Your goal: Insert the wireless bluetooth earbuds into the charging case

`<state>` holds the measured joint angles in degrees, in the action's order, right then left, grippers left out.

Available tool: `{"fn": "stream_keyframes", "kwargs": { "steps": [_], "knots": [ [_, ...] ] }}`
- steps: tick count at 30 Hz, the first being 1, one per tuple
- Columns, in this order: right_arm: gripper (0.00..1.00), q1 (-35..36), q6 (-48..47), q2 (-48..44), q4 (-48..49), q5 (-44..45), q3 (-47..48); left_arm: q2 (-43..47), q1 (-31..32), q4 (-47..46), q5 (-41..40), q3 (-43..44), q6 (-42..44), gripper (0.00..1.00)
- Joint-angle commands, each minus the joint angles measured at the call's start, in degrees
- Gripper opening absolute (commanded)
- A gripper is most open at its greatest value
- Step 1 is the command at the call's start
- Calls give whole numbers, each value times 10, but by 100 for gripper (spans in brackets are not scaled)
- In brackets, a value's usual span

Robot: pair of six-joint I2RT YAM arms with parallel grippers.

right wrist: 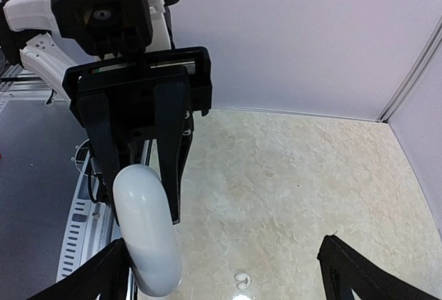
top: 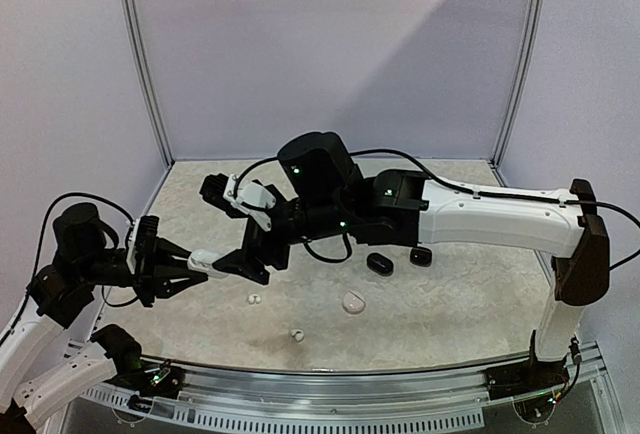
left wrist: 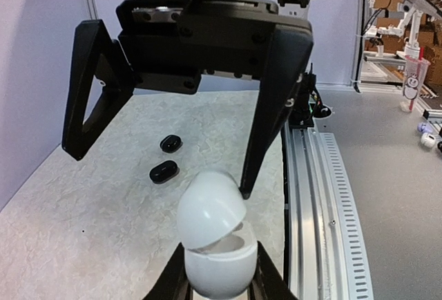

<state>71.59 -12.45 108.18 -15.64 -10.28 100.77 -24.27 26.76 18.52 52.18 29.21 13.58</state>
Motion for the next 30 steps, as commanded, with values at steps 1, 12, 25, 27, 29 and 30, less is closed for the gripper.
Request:
{"fn": "stream_keyframes", "kwargs": {
  "steps": [1,12,25,27,29,30],
  "knots": [
    [96,-18,23,9,-3,17,18,4,16,23,25,10,20,0],
    [94,-29,30,33,-44,22,49,7,19,10,33,-2,19,0],
    [99,-45,47,-50,99,47,-49,5,18,-116,7,-56,-193,0],
    [99,-46,78,-81,185,123,-109,7,18,-121,6,-55,-206,0],
    [99,-52,91,-111,220,131,-146,11,18,-126,3,-56,-220,0],
    [99,-52,100,-115,216,158,-152,16,18,-127,-1,-57,-226,0]
  ]
}}
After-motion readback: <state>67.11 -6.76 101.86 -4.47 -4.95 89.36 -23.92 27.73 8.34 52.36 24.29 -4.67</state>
